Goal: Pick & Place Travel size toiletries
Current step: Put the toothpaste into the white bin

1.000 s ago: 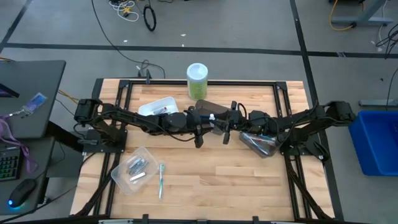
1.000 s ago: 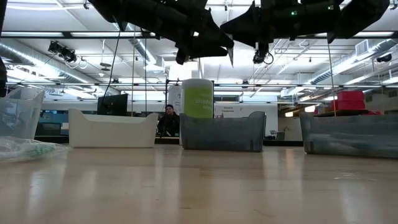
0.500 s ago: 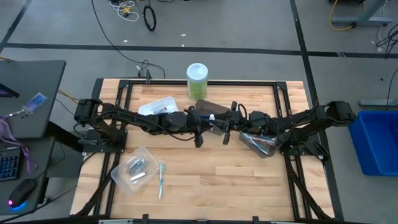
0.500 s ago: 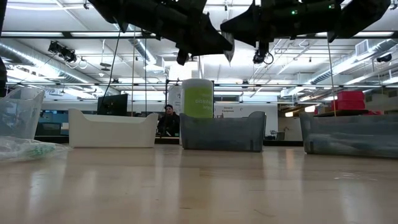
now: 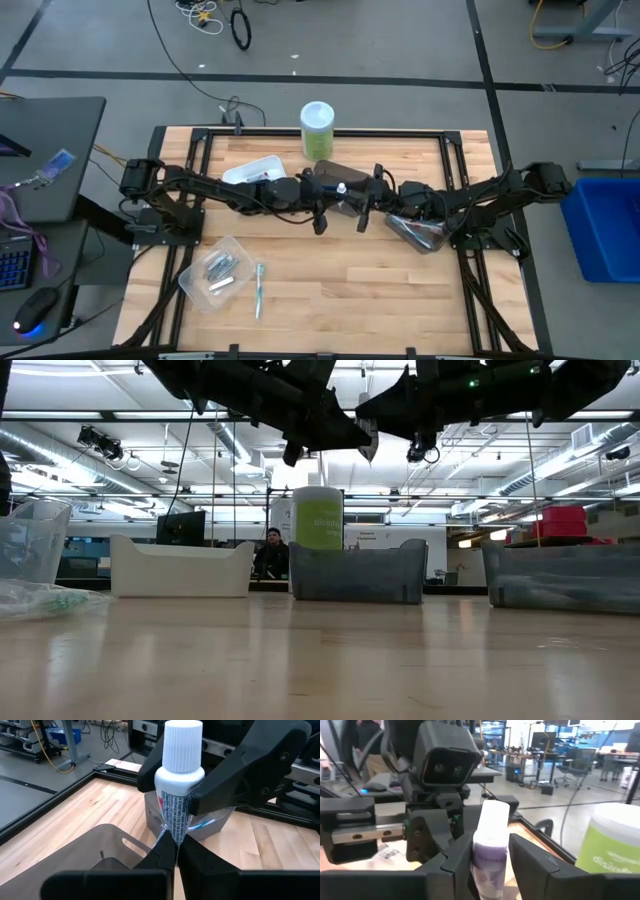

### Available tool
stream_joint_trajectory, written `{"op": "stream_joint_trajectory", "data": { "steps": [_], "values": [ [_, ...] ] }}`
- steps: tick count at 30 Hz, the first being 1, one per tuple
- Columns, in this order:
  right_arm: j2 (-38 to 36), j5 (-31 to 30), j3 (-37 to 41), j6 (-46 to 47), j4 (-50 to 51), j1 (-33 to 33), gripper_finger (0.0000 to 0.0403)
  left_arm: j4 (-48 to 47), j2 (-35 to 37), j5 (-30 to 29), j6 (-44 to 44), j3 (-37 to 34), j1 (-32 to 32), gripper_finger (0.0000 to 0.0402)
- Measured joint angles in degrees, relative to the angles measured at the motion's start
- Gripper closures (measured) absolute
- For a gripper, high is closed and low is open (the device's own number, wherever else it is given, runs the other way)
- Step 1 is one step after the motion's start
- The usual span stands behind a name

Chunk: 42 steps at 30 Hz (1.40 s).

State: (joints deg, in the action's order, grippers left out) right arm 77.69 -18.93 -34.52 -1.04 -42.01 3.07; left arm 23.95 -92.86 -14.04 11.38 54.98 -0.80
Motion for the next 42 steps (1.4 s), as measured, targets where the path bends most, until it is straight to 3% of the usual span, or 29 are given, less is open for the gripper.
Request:
{"op": "stream_joint_trajectory", "data": {
  "steps": [12, 16, 21, 27, 34, 42],
  "values": [
    [0.0, -3.56, 0.0, -0.07, 2.91, -0.04, 0.0196, -5.06, 0.0, -0.65, 0.02, 0.09, -0.07, 0.039],
    [0.0, -4.32, 0.0, -0.05, 3.35, -0.06, 0.018, -10.44, 0.02, -3.84, 0.02, 0.09, -0.11, 0.0389],
    [0.0, -9.31, 0.0, -0.06, 5.55, -0.04, 0.0172, -23.79, 3.31, -12.56, 1.67, 0.09, -0.07, 0.0387],
    [0.0, -10.0, 0.0, -0.04, 7.14, -0.04, 0.0178, -46.64, 11.16, -21.82, 11.6, 0.09, 1.61, 0.0388],
    [-0.02, -6.07, 0.0, -0.02, 7.11, -0.04, 0.0197, -69.01, 13.64, -22.17, 19.99, 0.04, 7.51, 0.0375],
    [-0.02, -5.93, 0.0, 1.93, 7.09, -0.04, 0.0212, -74.39, 10.04, -20.52, 20.63, -0.02, 13.24, 0.0371]
  ]
}}
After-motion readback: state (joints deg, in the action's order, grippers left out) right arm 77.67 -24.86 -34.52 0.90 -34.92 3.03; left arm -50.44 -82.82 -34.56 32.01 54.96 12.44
